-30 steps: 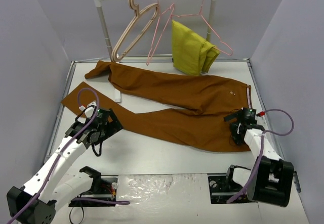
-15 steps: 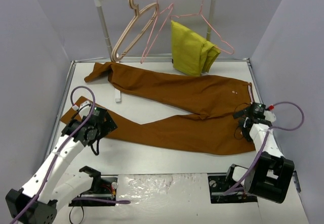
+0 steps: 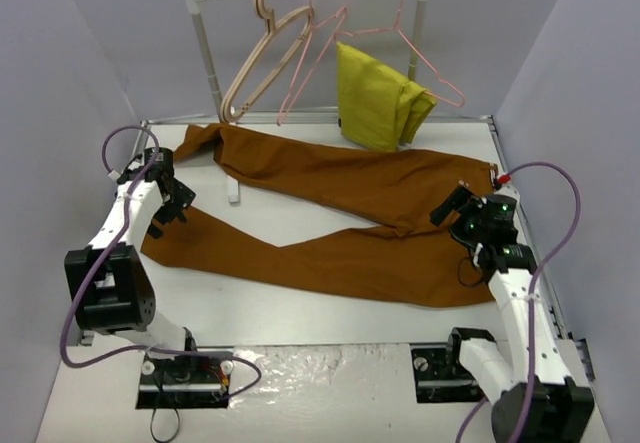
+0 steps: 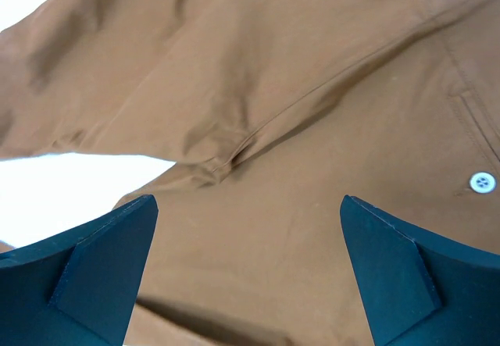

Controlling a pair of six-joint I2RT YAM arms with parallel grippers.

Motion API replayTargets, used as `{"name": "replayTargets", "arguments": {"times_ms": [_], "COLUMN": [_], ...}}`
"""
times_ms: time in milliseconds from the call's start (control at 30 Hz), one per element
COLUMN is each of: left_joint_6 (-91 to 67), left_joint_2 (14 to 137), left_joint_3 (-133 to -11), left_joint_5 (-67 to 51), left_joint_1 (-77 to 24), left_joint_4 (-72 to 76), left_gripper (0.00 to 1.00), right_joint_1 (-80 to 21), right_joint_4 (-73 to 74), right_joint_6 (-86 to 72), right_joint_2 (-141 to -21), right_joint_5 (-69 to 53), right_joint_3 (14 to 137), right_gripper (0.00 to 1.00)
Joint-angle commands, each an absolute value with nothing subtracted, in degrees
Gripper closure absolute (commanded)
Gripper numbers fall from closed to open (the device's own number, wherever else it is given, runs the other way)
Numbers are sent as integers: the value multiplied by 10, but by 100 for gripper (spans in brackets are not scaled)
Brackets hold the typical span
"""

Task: Place the trousers on the hanger
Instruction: Flatten out the trousers at the center of the board.

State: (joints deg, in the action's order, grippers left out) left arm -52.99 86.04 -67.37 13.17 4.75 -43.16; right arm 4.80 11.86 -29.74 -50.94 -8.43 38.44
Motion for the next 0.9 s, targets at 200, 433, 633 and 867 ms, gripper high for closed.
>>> {"name": "replayTargets", "arguments": {"times_ms": [200, 433, 633, 867], "left_joint_6": [-506, -512, -524, -520], "left_joint_2": [1109, 1237, 1267, 1280], "left_joint_3": [-938, -1032, -1010, -956], "left_joint_5": [136, 141, 141, 162], "left_joint_1": [84, 91, 98, 98], "left_joint_4": [-451, -498, -495, -502], "left_gripper": [19, 26, 33, 68], "right_joint_1": [33, 25, 23, 23], "right_joint_4": [148, 149, 149, 151], "right_joint_6": [-250, -241, -239, -242], "right_joint_2": [-487, -489, -496, -501], "right_joint_5": [-155, -155, -153, -144], "right_joint_3": [400, 400, 400, 401], "right_gripper": [0, 0, 0, 0]}}
